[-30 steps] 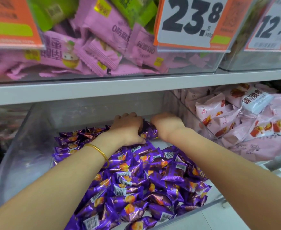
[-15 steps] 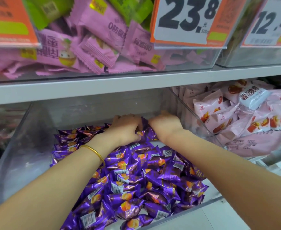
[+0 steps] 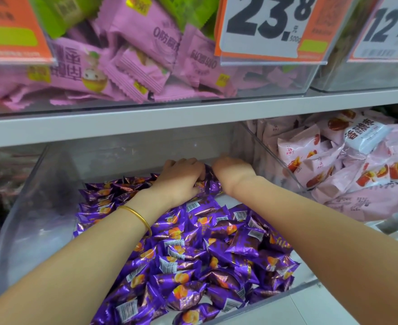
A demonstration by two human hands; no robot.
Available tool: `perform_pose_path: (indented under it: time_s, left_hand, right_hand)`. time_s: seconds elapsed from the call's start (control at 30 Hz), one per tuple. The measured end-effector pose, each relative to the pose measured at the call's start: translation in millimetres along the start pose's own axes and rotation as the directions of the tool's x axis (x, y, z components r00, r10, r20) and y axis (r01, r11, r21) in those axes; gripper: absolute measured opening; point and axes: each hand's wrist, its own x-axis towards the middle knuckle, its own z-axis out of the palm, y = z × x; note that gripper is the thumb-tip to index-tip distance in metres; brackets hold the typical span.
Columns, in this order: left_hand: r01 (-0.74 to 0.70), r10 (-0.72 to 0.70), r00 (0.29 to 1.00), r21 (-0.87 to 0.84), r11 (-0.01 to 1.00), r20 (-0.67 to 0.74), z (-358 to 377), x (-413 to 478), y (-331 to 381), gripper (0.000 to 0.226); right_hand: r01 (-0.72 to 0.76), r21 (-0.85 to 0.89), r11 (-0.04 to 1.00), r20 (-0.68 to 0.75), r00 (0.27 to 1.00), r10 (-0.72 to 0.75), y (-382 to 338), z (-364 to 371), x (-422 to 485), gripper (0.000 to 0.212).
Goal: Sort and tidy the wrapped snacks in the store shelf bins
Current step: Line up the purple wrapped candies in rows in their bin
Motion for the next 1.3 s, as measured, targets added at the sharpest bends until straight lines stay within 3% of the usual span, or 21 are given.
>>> perform_pose_path:
  time_s: [0.37, 0.5, 0.63, 0.77, 1.1, 1.3]
  left_hand:
    - [-0.037, 0.039, 0.999, 0.079, 0.996, -0.014, -3.0, -8.1, 1.2, 0.025]
    - [-0.116, 0.128, 0.986, 0.113, 0.987, -0.104, -14.6, -12.9, 7.2, 0.018]
    - [-0.171, 0.159, 0.984, 0.174, 0.970, 0.085, -16.4, -20.0, 21.4, 0.027]
    - [-0.124, 0.100, 0.988, 0.208, 0.970, 0.121, -10.9, -24.8, 21.5, 0.030]
    - [-0.038, 0.035, 0.995, 0.029, 0.999, 0.090, -12.7, -22.4, 14.6, 0.023]
    - [-0.014, 0.011, 0.999, 0.059, 0.998, 0.040, -11.4, -22.1, 12.4, 0.027]
  right_hand:
    - [-0.004, 0.083, 0.997, 0.028, 1.000, 0.002, 1.6, -4.1, -1.7, 0.044]
    - [0.097, 0.121, 0.988, -0.032, 0.995, -0.094, 8.1, -20.0, -20.9, 0.030]
    - [0.263, 0.088, 0.961, 0.190, 0.942, -0.275, 8.2, -18.6, -43.9, 0.026]
    - [0.287, 0.038, 0.957, 0.296, 0.911, -0.285, 8.2, -9.9, -46.3, 0.037]
    - [0.263, -0.038, 0.964, 0.250, 0.936, -0.246, 9.5, -2.3, -46.2, 0.029]
    - [0.182, -0.037, 0.983, 0.160, 0.972, -0.174, 10.6, 1.9, -44.8, 0.022]
